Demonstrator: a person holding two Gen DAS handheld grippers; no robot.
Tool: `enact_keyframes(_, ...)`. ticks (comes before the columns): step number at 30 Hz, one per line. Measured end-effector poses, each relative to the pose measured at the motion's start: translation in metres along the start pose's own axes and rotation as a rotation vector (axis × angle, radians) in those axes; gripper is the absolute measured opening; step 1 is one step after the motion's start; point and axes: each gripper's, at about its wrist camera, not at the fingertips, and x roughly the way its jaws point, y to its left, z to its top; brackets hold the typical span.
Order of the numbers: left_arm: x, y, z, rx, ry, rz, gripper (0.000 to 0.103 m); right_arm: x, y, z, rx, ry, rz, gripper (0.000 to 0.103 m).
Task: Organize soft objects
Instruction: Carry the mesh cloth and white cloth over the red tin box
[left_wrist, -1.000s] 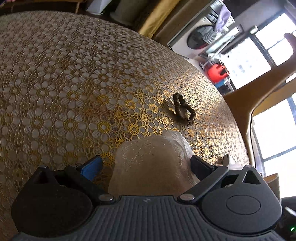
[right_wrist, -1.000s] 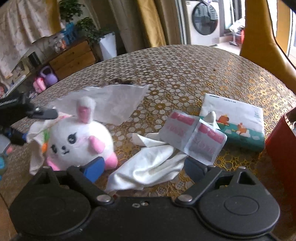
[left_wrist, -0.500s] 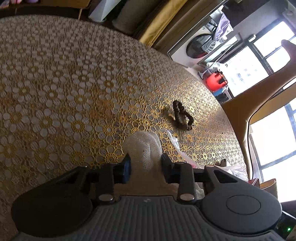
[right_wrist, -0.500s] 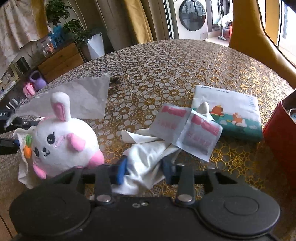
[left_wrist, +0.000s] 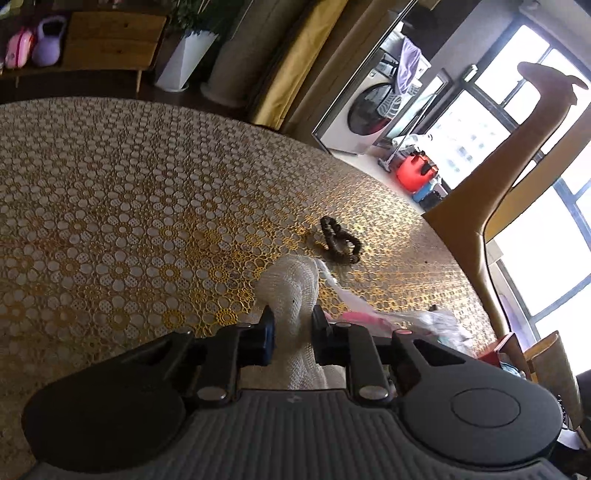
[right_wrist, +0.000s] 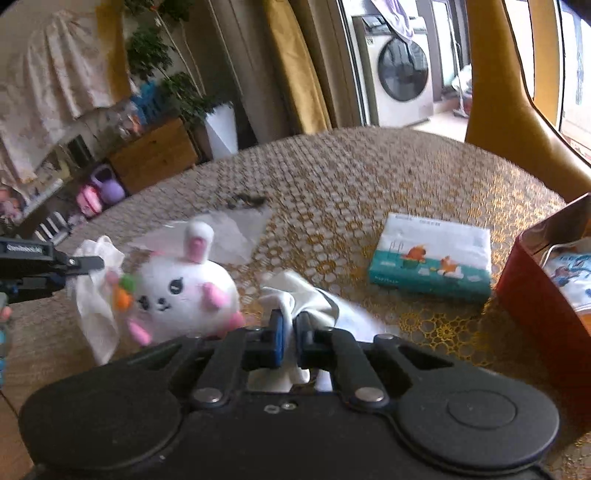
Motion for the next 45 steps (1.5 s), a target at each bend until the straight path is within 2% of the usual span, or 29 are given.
enact_keyframes(6, -0.025, -0.016, -0.008, 0.044, -0.019, -0.002, 0.019, -0.033, -0.001, 0.001, -0.011, -0.031, 0.051, 0.006)
enact_keyframes(14, -0.06, -0.045, -0.016, 0.099, -0.043, -0.042, 0.019, -0.085, 0.003, 0.003, -0.047, -0.099, 0.112, 0.006)
enact_keyframes(20, -0.083, -0.076, -0.02, 0.147, -0.04, -0.083, 0.019, -0.117, -0.005, 0.006, -0.05, -0.136, 0.137, 0.006)
enact_keyframes(26, -0.096, -0.118, -0.026, 0.224, -0.033, -0.134, 0.019, -0.145, -0.018, 0.008, -0.058, -0.162, 0.126, 0.006)
enact_keyframes(37, -0.079, -0.215, -0.043, 0.371, 0.007, -0.222, 0.019, -0.183, -0.06, 0.01, -0.032, -0.229, 0.074, 0.006)
enact_keyframes(45, -0.044, -0.287, -0.059, 0.453, 0.049, -0.303, 0.019, -0.196, -0.103, 0.017, 0.008, -0.263, 0.0, 0.006)
